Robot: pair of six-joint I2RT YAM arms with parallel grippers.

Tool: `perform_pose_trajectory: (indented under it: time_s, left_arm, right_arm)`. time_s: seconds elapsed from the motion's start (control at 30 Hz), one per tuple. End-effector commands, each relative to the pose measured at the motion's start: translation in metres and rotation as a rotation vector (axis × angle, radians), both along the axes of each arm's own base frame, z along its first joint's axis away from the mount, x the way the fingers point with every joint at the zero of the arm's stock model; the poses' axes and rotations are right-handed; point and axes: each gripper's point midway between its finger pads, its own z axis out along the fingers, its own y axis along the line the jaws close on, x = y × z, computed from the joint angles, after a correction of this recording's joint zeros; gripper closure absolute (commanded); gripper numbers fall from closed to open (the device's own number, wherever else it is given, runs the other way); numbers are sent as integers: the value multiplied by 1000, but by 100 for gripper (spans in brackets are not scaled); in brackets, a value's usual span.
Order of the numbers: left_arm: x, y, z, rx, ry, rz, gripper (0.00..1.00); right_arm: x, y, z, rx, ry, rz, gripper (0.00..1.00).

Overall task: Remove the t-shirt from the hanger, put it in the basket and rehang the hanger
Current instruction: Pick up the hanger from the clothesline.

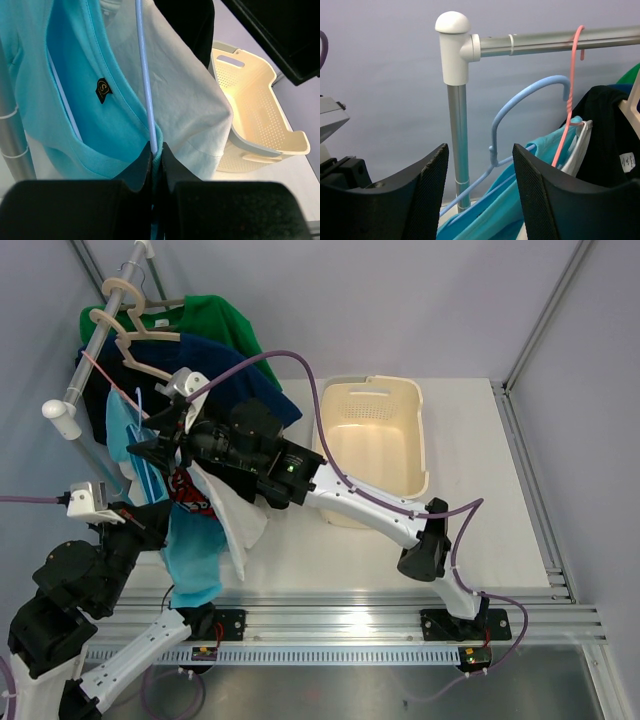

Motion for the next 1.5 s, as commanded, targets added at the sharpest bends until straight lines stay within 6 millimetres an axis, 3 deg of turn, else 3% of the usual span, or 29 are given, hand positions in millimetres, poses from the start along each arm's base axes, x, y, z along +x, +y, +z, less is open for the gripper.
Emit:
perform_pose_trajectory:
  time_s: [0.0, 0.17, 0.37, 0.4, 0.57, 0.7, 0.73, 0.8, 0.97, 1.0, 1.03, 1.07, 1.1, 1.13, 1.27, 1.3, 1.33, 1.4, 1.47]
  left_arm:
    - [-2, -14, 17, -47, -67, -76, 100]
    - [-3, -21, 19, -66, -79, -109, 100]
    - [-6, -22, 21, -74, -87, -129, 100]
    - [-7, -23, 21, -78, -90, -135, 100]
    - [-12, -23, 23, -83, -105, -156, 98]
    - [-23, -28, 31, -87, -138, -222, 14]
    - [-29, -33, 35, -86, -151, -272, 1]
    - [-41, -33, 49, -93, -193, -315, 1]
    - [-76, -37, 82, -128, -295, -458, 1]
    - [-80, -36, 87, -127, -311, -470, 1]
    - [-89, -34, 96, -139, -338, -492, 1]
    - [-92, -33, 100, -142, -351, -499, 1]
    - [-94, -33, 103, -143, -359, -505, 1]
    - [-96, -32, 105, -143, -366, -506, 1]
    - [-104, -32, 116, -147, -394, -536, 1]
    - [-104, -33, 117, -141, -397, -542, 1]
    - [-105, -36, 118, -136, -398, -558, 1]
    - [-101, -47, 119, -109, -393, -597, 1]
    - [-92, -63, 116, -62, -371, -644, 1]
  right_arm:
    - [3, 0, 17, 55, -22, -31, 40]
    - [3, 8, 8, 53, 3, -14, 51]
    - [4, 9, 4, 54, -2, -19, 85]
    - [7, 9, -1, 49, 8, -31, 100]
    - [4, 0, 11, 83, -16, -36, 100]
    - [-1, -6, 8, 41, -31, -21, 100]
    - [-6, -12, 15, 39, -35, -8, 100]
    - [-11, -20, 17, 14, -63, -2, 100]
    - [-29, -62, 5, -87, -82, 12, 100]
    - [-30, -66, -19, -154, -65, 12, 100]
    - [-34, -85, -4, -148, -87, -3, 100]
    - [-36, -93, -8, -173, -87, -8, 100]
    - [-37, -99, -29, -234, -71, -10, 100]
    - [-43, -117, -14, -221, -94, -19, 100]
    - [-58, -164, -15, -269, -117, -24, 100]
    - [-62, -172, -28, -317, -105, -20, 100]
    - [-68, -193, -14, -297, -126, -29, 100]
    - [-75, -214, -23, -350, -126, -28, 100]
    - [-85, -243, -8, -336, -142, -37, 100]
